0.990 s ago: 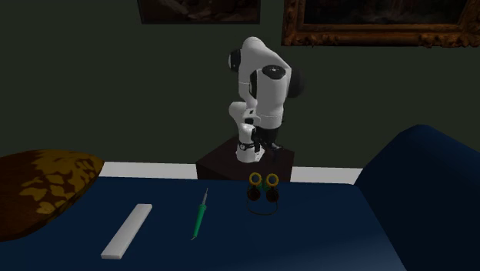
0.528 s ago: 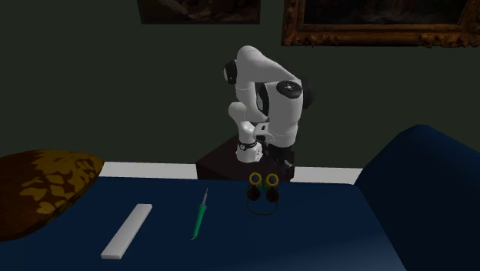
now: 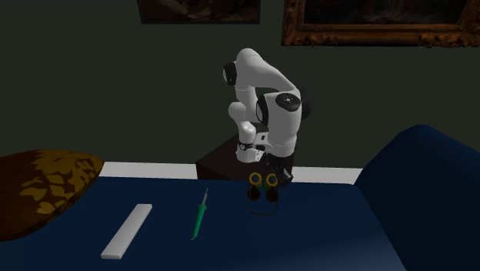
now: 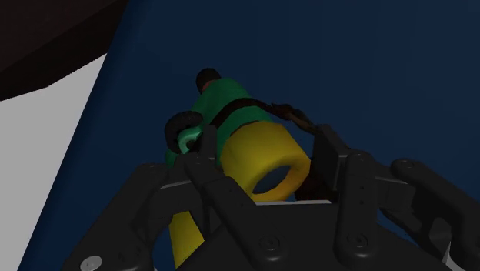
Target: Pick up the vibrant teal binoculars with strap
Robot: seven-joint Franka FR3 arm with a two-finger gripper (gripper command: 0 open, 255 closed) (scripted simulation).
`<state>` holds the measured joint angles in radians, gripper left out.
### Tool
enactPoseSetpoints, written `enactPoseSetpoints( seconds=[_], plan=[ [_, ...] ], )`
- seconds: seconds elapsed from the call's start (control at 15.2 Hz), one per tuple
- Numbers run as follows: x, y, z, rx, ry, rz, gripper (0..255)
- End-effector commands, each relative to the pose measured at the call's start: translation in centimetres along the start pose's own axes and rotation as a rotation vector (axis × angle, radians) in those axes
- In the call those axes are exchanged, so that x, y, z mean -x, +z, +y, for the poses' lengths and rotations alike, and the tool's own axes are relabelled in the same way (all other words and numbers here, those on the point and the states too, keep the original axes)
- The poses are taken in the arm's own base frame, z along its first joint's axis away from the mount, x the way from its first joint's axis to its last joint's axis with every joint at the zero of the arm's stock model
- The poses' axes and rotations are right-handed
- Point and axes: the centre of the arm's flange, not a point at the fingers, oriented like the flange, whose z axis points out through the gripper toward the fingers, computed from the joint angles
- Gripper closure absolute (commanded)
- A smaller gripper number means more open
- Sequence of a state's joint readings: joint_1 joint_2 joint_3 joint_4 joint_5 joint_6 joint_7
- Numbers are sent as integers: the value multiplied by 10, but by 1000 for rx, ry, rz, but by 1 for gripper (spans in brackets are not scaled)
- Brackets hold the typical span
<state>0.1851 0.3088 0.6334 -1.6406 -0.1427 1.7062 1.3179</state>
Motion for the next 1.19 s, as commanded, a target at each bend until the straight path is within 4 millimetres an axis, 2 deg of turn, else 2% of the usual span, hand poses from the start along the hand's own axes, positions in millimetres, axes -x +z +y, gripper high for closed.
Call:
enactPoseSetpoints(
  seconds=[0.0, 0.53, 1.12],
  plan=[
    [0, 1, 0, 0, 0, 0, 255],
    [0, 0, 0, 0, 0, 0, 255],
    [4, -46, 8, 0, 0, 0, 255]
  ],
)
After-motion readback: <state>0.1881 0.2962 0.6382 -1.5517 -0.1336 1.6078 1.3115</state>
